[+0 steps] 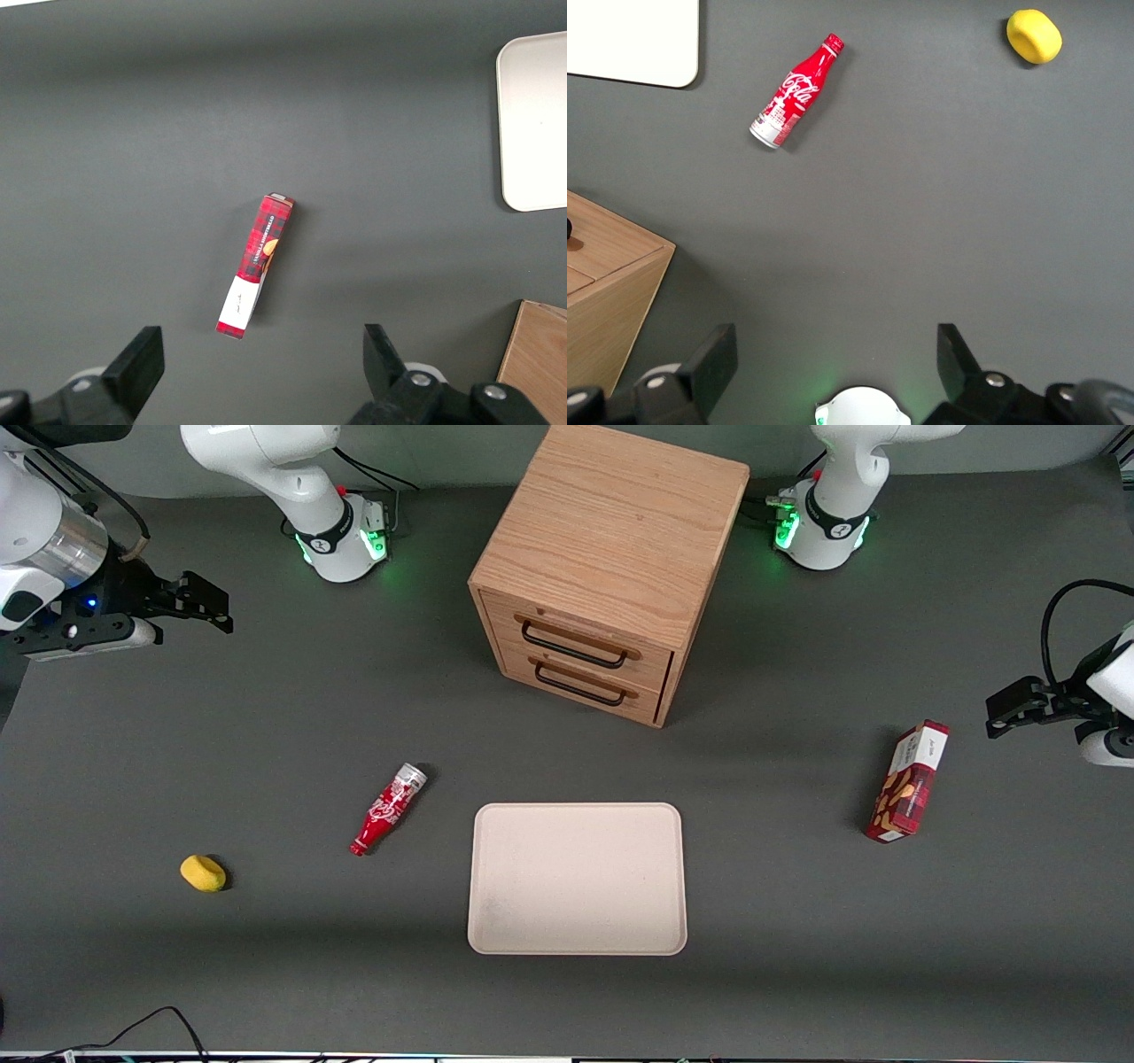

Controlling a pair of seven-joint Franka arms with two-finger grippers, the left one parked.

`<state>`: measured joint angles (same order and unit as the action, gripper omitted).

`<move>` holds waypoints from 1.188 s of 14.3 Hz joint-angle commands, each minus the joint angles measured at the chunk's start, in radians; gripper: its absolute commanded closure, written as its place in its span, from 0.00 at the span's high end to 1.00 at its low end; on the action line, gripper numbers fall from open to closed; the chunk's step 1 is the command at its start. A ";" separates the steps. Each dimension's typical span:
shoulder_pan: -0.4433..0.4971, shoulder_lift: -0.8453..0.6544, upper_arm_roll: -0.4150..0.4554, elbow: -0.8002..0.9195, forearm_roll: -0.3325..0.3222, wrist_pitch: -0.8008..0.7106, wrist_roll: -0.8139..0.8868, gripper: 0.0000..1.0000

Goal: Place coke bottle on tray

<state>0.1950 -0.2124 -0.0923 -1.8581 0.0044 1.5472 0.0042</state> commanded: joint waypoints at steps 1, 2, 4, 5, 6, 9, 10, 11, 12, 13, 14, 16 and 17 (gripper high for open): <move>-0.003 0.013 -0.004 0.031 0.011 -0.030 -0.012 1.00; -0.005 0.018 -0.003 0.034 0.012 -0.032 -0.009 1.00; -0.003 0.033 -0.003 0.054 0.012 -0.032 -0.020 1.00; 0.000 0.053 0.000 0.068 0.012 -0.035 -0.018 1.00; 0.003 0.062 0.003 0.072 0.012 -0.035 -0.007 1.00; 0.001 0.070 0.005 0.082 0.017 -0.038 -0.006 1.00; -0.005 0.073 0.005 0.092 0.022 -0.038 -0.006 1.00; -0.006 0.085 0.003 0.117 0.022 -0.079 -0.006 1.00; -0.009 0.120 -0.001 0.170 0.023 -0.144 -0.007 1.00; -0.018 0.158 -0.001 0.227 0.023 -0.197 -0.007 1.00; -0.025 0.180 -0.006 0.258 0.028 -0.208 -0.007 1.00; -0.025 0.192 0.000 0.258 0.022 -0.206 -0.010 1.00; -0.025 0.200 0.005 0.257 0.019 -0.205 -0.009 1.00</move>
<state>0.1772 -0.0636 -0.0949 -1.6544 0.0062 1.3724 0.0043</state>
